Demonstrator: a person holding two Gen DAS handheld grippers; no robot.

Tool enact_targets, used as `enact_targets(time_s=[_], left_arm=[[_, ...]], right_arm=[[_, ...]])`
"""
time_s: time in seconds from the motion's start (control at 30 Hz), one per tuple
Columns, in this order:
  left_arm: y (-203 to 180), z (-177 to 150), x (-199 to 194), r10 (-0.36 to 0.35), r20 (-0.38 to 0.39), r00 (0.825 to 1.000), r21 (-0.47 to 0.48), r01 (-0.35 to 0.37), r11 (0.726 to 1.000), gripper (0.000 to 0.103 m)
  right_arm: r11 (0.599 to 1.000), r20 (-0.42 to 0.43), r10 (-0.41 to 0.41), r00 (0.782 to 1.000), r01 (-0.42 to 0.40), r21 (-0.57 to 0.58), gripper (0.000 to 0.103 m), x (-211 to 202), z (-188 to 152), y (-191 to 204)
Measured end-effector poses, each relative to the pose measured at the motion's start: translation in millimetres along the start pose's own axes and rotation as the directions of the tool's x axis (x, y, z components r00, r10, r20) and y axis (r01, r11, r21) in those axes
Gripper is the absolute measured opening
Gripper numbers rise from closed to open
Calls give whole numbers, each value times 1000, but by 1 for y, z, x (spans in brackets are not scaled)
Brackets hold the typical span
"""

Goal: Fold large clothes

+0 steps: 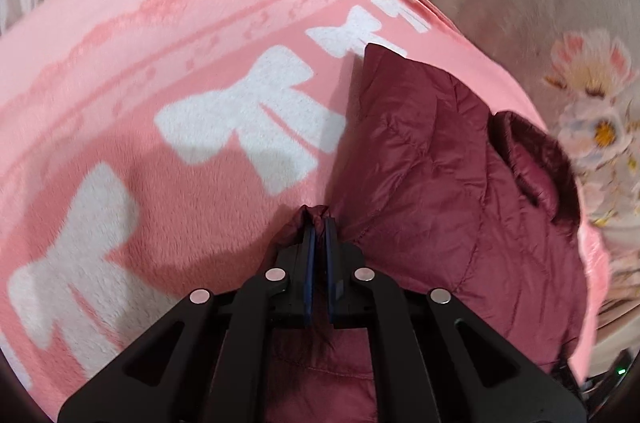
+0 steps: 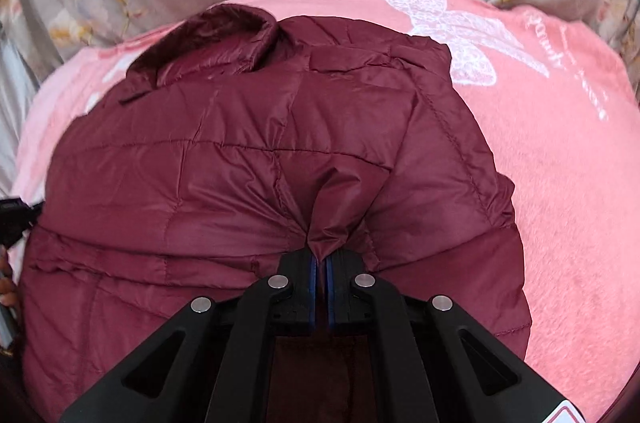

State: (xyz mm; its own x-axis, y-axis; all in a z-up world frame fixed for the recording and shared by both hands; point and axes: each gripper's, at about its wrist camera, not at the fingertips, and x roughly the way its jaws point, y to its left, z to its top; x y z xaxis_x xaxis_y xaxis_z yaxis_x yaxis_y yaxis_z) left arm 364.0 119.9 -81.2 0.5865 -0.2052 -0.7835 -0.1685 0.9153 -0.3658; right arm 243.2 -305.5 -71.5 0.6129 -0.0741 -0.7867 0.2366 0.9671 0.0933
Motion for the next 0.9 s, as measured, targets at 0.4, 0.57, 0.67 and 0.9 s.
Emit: enact_targets(time_s=[0.4,0.57,0.67,0.9], left_arm=[[-76,2,-85,-12,62,998,272,-5,962,48],[-147,3,-45,-114,-25,993,302,116,946,53],[-162,-9,-2,-63,-104,993,315,93,944,52],[-147,-45,10,-38,-118,992,393,82,916,52]], right_arm=[[997,81,66,994,-69,32,20,-64,31,6],[994,67,112,991,-113,8,20,-29,57,42],[995,1,103,995,-103,-10,20,3,55,55],[989,-77,127,989,-132,-62,20,17,15,63]])
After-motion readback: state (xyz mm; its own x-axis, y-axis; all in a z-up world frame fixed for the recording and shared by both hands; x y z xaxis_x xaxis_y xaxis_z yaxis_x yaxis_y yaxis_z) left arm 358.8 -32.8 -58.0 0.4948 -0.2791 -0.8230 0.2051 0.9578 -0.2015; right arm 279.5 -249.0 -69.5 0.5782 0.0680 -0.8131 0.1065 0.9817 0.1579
